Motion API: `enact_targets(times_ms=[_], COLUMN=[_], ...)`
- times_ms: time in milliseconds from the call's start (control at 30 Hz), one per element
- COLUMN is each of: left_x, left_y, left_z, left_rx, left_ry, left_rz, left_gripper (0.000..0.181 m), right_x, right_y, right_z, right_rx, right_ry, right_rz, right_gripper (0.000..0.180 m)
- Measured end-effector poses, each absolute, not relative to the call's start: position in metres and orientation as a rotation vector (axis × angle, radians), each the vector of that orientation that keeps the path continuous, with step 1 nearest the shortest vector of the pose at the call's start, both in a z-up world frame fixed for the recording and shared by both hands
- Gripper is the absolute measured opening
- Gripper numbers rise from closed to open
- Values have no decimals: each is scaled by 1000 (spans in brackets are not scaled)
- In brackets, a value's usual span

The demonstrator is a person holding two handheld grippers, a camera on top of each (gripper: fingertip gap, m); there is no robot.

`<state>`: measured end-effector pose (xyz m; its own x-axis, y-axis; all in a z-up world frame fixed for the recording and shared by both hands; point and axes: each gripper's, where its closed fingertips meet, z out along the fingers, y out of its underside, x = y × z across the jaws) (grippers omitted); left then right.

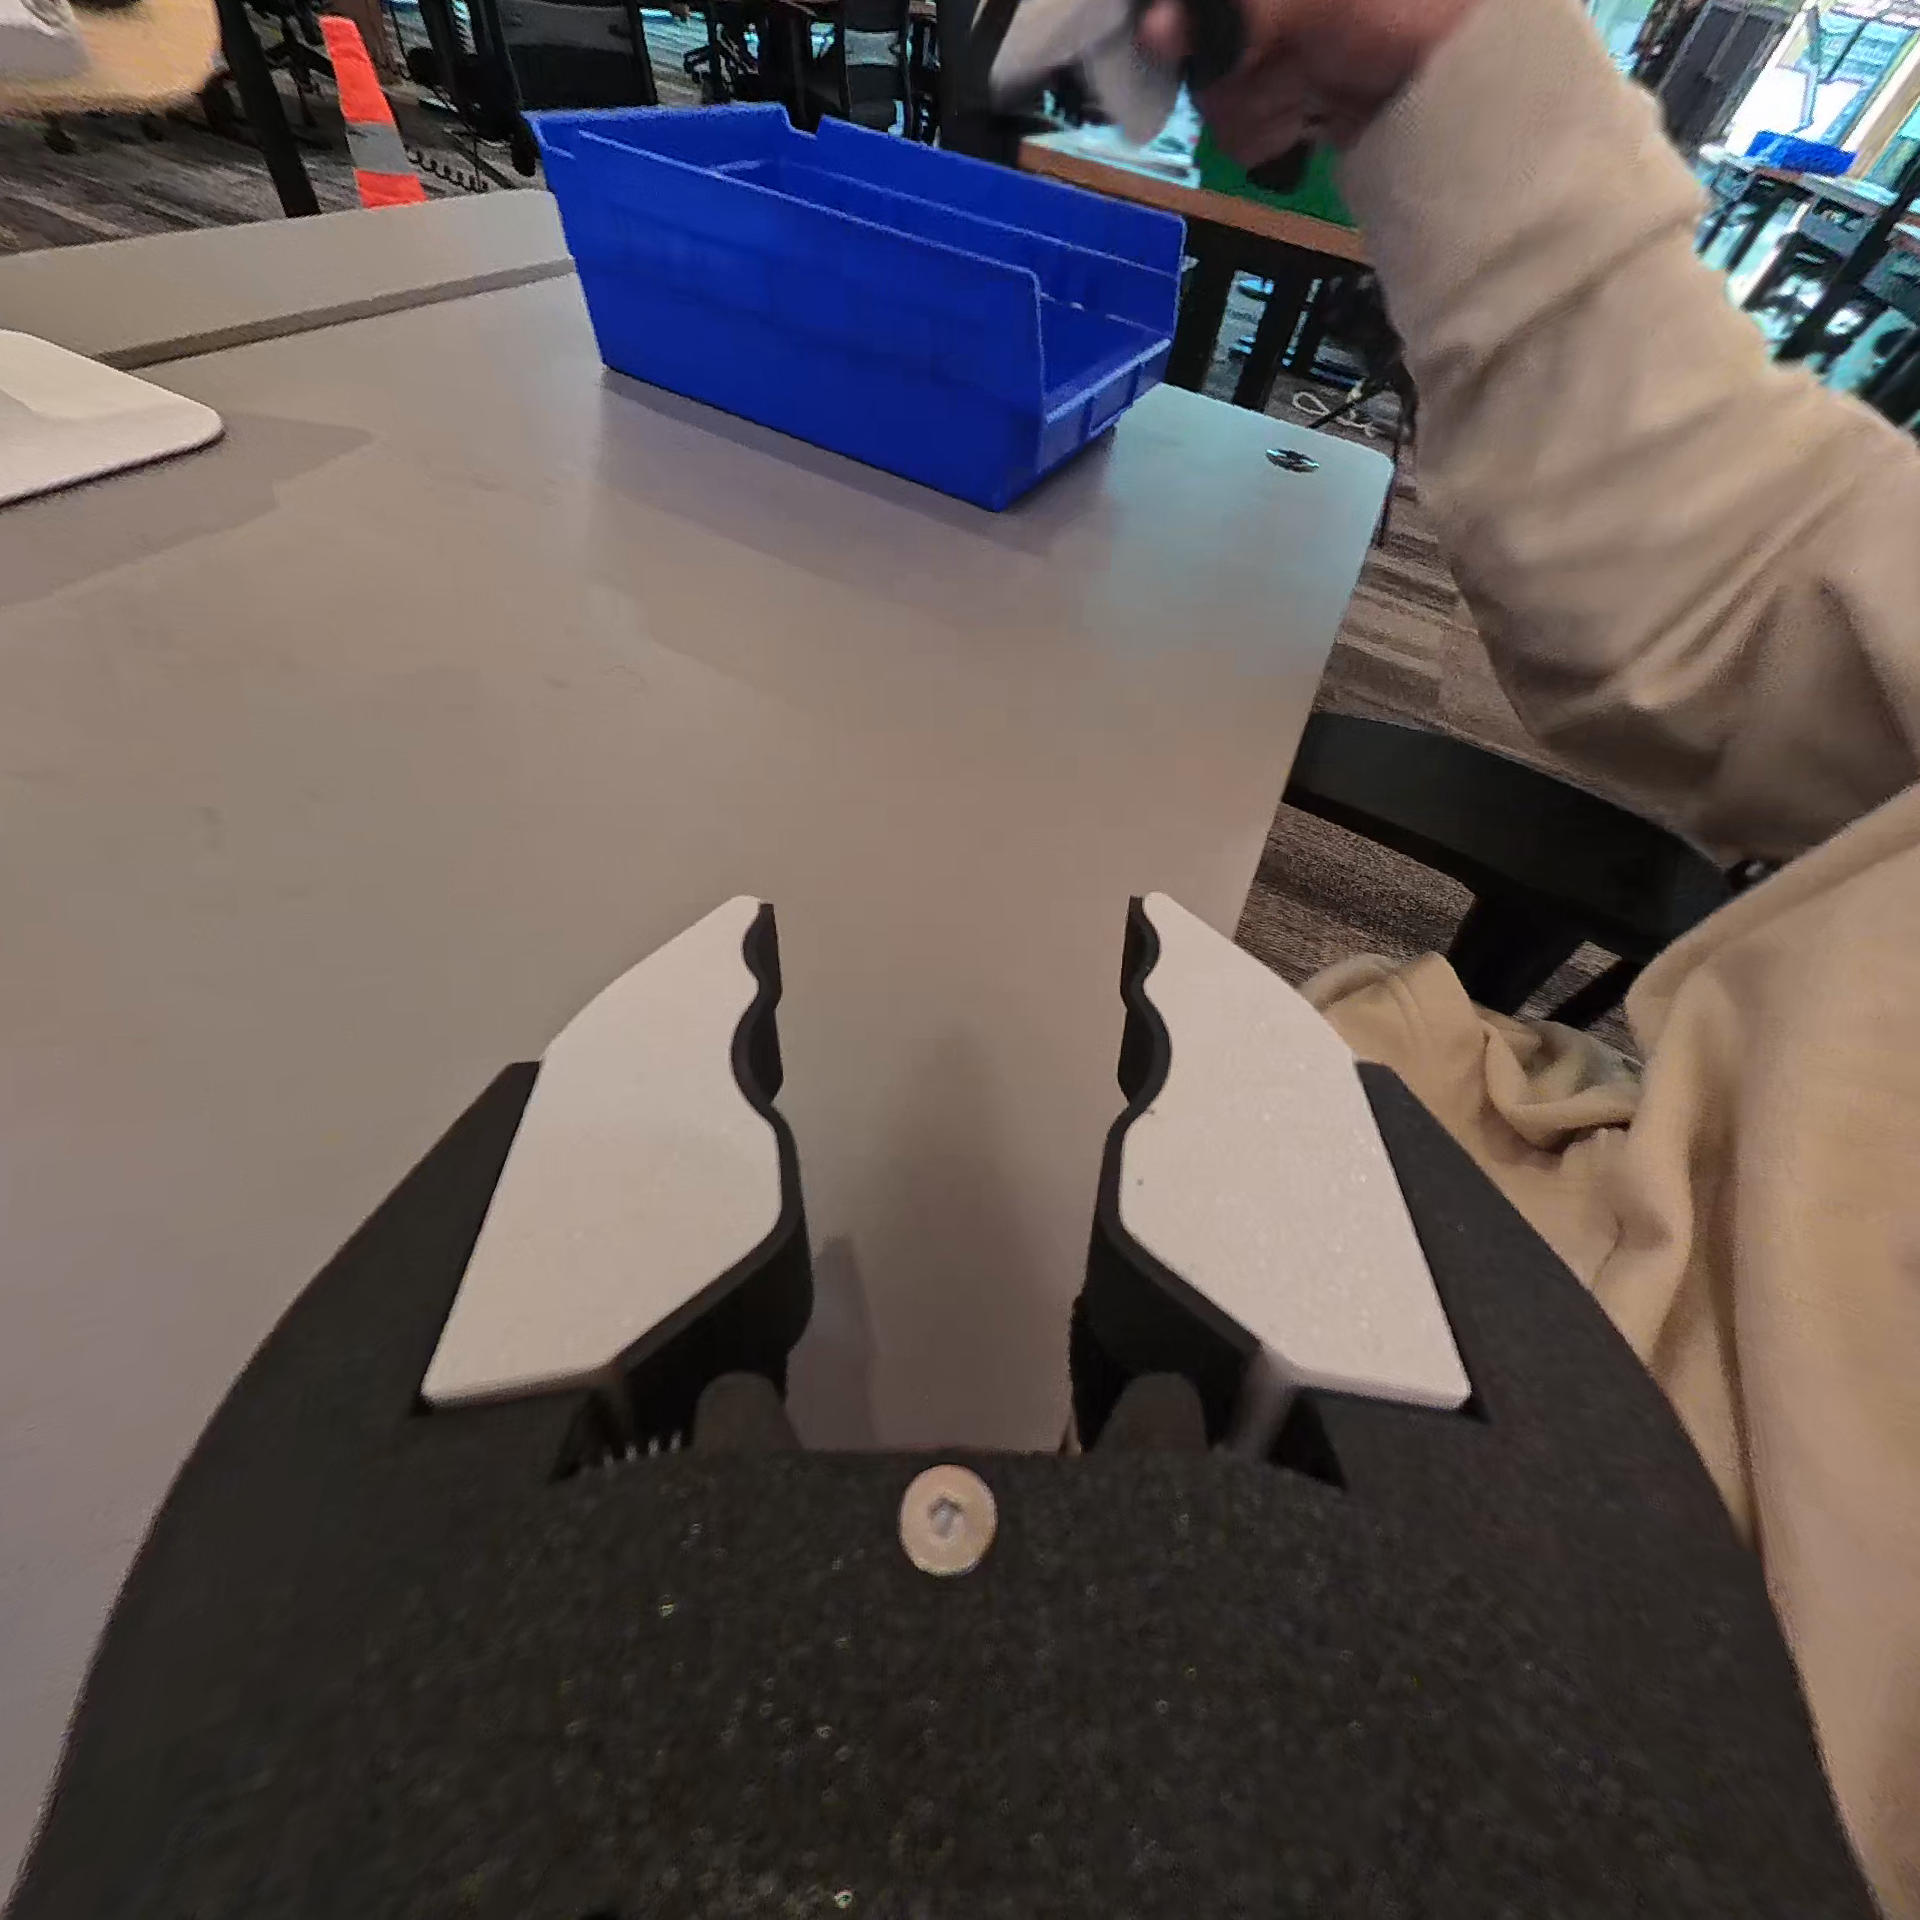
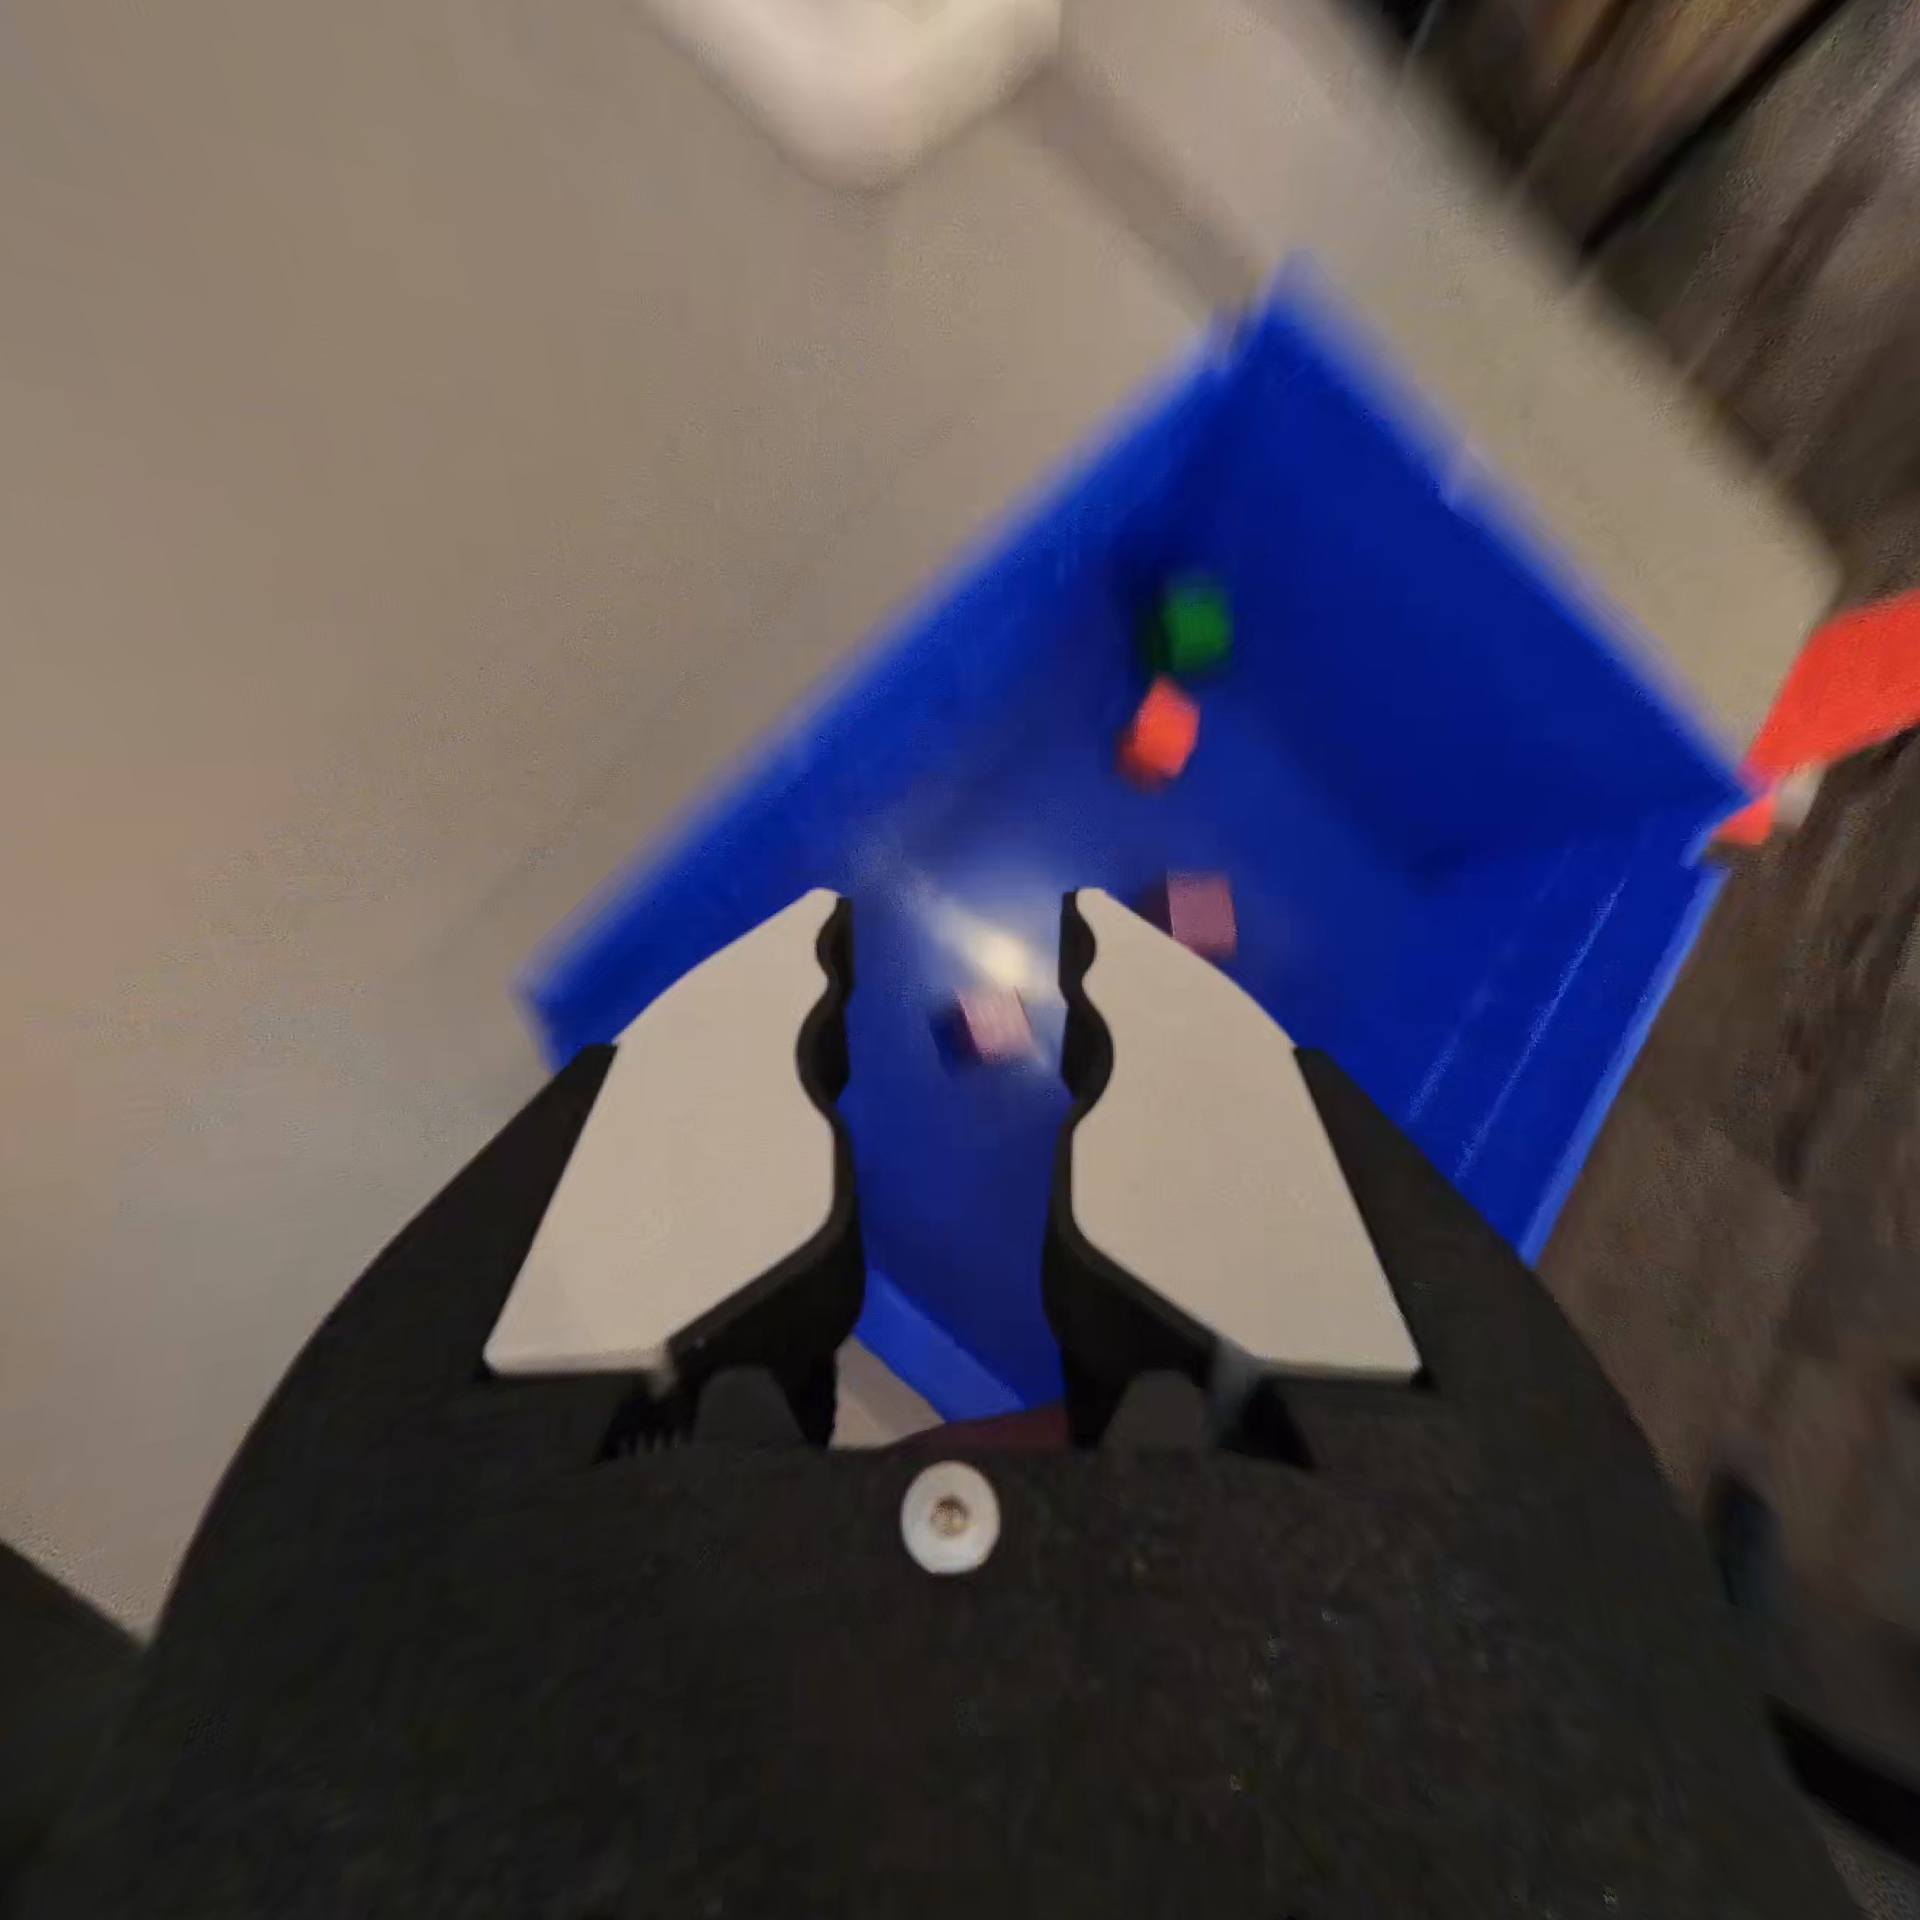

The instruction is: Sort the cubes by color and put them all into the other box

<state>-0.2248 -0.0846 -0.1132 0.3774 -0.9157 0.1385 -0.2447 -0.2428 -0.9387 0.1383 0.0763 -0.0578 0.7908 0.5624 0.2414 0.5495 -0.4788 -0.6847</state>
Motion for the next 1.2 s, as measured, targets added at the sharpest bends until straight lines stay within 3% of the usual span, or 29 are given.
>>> enact_targets(times_ms=[100, 200, 300, 400, 633, 833, 1000, 1200], left_x=[-227, -232, -240, -247, -255, -293, -395, -443], left_y=[-78, -70, -64, -62, -58, -35, 57, 189], left_z=[-109, -113, -116, -110, -106, -62, -42, -84], left_rx=[-1713, -1755, -1778, -1774, -1808, -1761, -1995, -2303], left_ry=[993, 960, 923, 879, 837, 678, 401, 253], left_rz=[-878, -809, -737, -745, -822, -810, -552, -467], left_gripper=[61, 59, 60, 61, 59, 58, 60, 60], right_x=[48, -59, -114, -124, -123, -121, -115, -117], right_y=[25, -38, -61, -60, -57, -56, -54, -48], right_z=[9, -13, -60, -86, -112, -118, -115, -117], right_rx=[-1744, -1617, -1637, -1660, -1732, -1754, -1766, -1808], right_ry=[-615, -632, -664, -747, -773, -778, -751, -705], right_rz=[397, 812, 806, 583, 583, 632, 685, 796], right_gripper=[35, 40, 41, 39, 38, 36, 36, 35])
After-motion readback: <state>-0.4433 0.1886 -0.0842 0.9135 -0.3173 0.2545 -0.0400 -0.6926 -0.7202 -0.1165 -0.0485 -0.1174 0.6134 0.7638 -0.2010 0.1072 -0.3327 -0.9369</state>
